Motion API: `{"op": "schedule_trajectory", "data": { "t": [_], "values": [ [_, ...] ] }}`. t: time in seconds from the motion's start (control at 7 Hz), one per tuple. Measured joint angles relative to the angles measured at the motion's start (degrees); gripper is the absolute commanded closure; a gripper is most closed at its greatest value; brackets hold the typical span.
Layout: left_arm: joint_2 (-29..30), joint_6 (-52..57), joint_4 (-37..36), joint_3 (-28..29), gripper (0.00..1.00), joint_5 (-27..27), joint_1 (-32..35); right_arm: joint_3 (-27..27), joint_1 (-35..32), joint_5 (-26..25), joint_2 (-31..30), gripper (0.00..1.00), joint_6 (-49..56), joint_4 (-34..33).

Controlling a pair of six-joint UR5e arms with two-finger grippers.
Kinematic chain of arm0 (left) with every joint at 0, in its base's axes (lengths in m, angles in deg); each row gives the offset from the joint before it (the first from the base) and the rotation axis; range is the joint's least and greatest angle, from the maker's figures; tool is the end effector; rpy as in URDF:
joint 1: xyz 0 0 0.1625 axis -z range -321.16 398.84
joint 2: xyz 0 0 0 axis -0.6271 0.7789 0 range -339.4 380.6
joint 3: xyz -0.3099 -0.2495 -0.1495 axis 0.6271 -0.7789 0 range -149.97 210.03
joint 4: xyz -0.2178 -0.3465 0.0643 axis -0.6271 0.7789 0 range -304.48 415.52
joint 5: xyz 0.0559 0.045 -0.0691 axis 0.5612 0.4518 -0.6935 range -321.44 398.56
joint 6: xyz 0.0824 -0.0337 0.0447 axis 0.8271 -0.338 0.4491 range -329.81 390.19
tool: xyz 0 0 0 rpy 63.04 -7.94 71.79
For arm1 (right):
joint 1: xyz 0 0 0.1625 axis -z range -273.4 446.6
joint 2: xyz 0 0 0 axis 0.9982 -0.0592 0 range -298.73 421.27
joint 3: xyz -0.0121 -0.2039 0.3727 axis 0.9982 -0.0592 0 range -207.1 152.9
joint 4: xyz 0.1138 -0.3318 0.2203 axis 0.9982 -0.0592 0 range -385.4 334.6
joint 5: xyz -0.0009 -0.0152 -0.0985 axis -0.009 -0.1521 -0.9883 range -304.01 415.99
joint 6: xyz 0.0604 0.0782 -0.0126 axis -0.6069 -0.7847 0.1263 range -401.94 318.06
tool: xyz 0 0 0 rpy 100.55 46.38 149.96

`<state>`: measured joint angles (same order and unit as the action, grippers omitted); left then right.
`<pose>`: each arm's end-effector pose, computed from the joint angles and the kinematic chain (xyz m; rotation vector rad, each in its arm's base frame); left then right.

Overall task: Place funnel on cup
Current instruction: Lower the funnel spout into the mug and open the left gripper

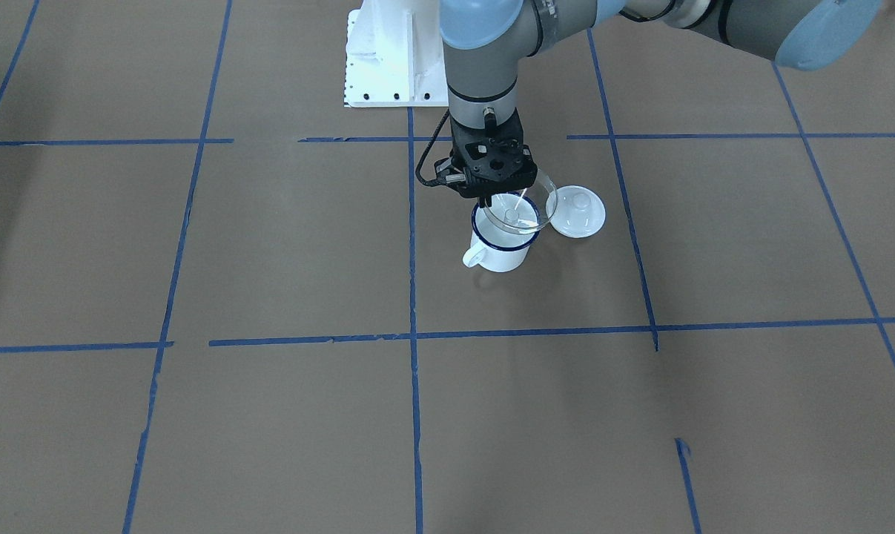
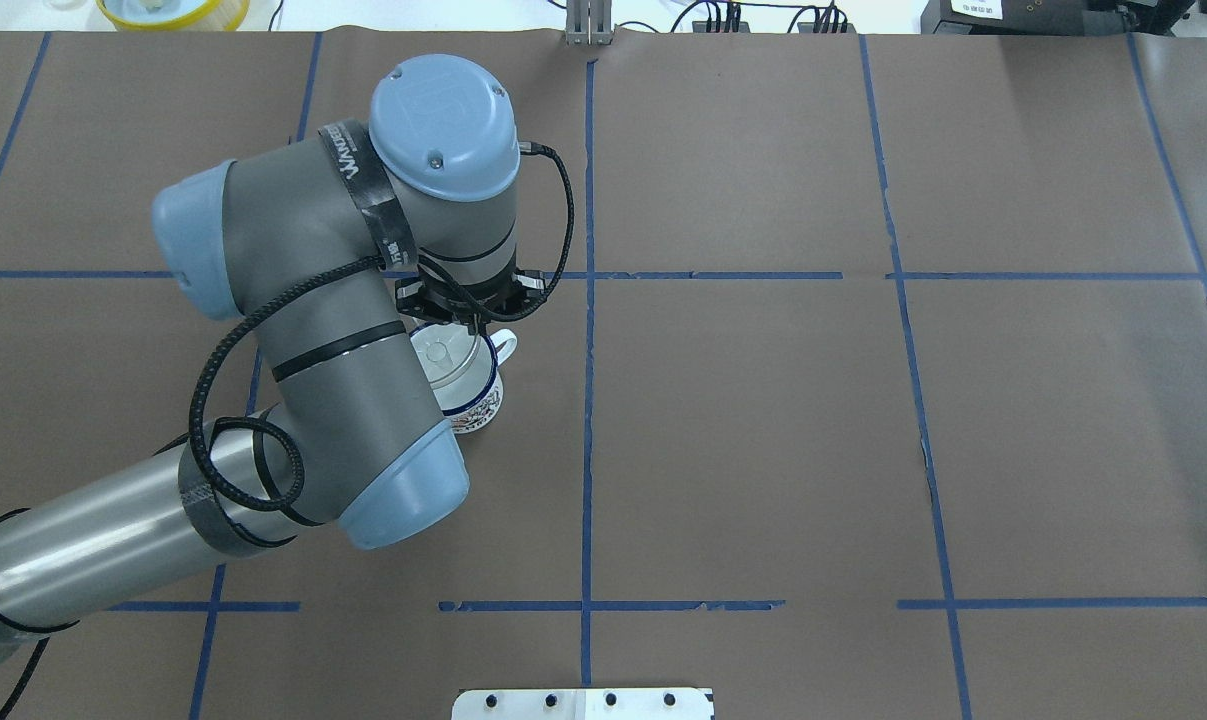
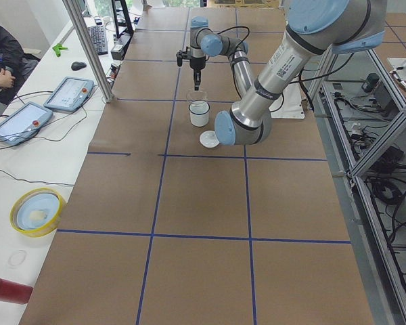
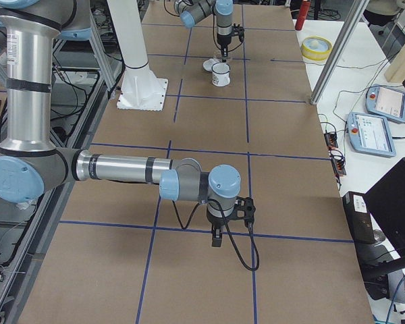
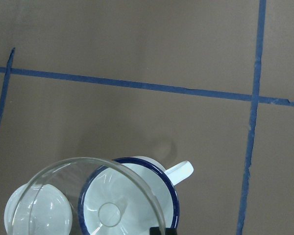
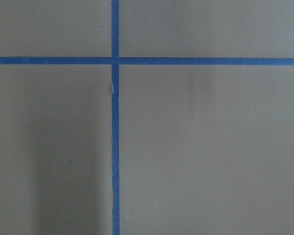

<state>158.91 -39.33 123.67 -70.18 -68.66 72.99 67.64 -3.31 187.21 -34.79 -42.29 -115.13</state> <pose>0.4870 -0.4559 0.1274 0.0337 0.6977 -0.1328 0.0670 -0.4456 0.6710 -0.0202 -0.7194 0.0111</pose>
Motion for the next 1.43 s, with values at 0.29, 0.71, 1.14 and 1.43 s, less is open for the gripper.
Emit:
{"op": "schedule_trajectory", "data": {
  "t": [0.29,0.71,1.14,1.43],
  "values": [
    [-0.1,0.1,1.2,1.4,1.00,0.0,-0.8,0.0,0.0,0.0,0.0,0.00,0.0,0.0],
    [-0.4,0.2,2.5,3.2,1.00,0.2,-0.9,0.0,0.0,0.0,0.0,0.00,0.0,0.0],
    [-0.4,0.2,4.5,4.6,0.81,0.4,-0.9,0.0,0.0,0.0,0.0,0.00,0.0,0.0],
    [-0.5,0.2,4.5,4.6,0.23,0.5,-0.9,0.0,0.0,0.0,0.0,0.00,0.0,0.0]
  ]
}}
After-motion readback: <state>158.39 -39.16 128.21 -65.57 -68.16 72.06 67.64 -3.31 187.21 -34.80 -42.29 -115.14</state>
